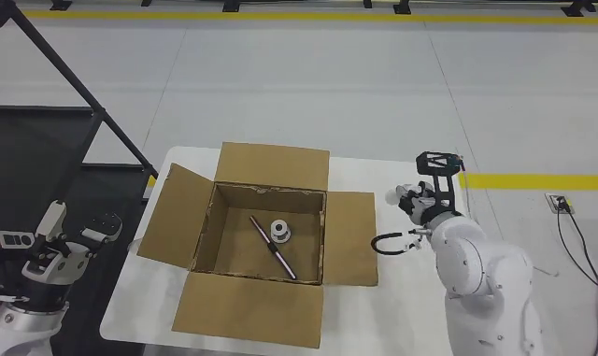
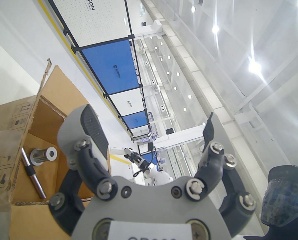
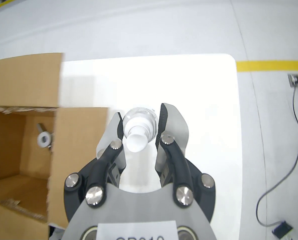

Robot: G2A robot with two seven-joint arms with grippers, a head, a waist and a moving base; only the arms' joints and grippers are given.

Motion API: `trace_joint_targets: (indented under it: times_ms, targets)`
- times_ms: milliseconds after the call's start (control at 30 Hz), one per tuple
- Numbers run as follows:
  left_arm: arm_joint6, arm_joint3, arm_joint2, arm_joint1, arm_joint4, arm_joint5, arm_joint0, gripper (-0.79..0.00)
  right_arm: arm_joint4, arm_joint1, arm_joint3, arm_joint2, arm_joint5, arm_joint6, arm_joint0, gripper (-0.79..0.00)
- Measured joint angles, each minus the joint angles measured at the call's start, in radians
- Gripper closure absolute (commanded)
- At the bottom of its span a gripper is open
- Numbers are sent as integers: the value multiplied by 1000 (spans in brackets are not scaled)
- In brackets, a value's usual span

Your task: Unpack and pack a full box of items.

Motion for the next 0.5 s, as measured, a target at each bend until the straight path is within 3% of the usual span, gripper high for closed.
trace_joint_targets:
  times_ms: [167,300,500]
  targets:
    - [0,0,0,0,0,0,0,-785,47,-8,-52,-175,-85,53,26,0]
    - [0,0,0,0,0,0,0,-785,82,-17,23,-297,-130,106,80,0]
    - [0,0,0,0,0,0,0,-785,92,-37,210,-426,-107,137,165,0]
